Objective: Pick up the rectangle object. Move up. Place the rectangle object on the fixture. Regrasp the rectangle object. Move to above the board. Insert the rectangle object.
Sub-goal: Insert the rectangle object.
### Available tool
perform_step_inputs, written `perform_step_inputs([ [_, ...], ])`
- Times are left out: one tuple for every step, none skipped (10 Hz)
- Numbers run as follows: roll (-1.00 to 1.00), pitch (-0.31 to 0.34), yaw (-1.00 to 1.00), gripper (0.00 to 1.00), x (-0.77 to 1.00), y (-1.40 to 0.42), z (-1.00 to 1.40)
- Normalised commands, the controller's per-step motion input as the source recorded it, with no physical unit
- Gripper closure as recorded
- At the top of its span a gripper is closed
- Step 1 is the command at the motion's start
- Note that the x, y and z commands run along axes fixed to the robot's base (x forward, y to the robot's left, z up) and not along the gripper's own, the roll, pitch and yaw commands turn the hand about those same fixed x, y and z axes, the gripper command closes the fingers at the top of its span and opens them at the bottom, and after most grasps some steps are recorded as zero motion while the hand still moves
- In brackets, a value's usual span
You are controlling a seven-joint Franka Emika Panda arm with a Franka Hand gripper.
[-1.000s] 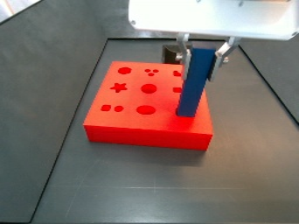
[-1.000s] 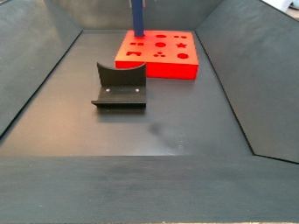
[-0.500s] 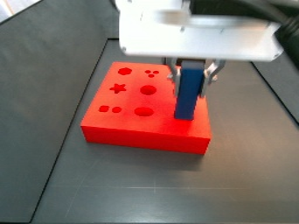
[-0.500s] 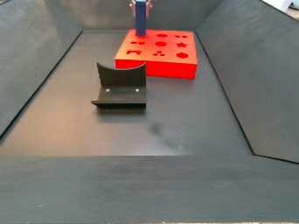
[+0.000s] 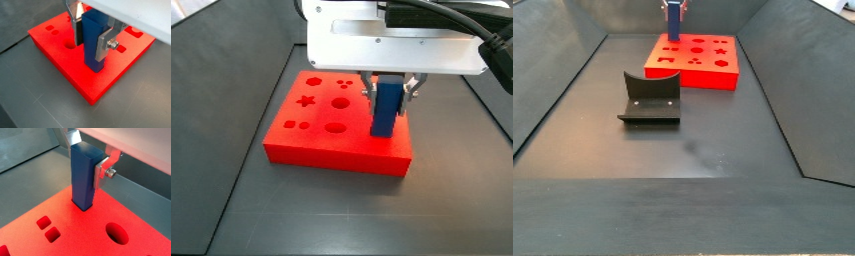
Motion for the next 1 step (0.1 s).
perform_step_inputs([
  [0.00,0.000,0.00,1.00,0.00,0.00,0.00],
])
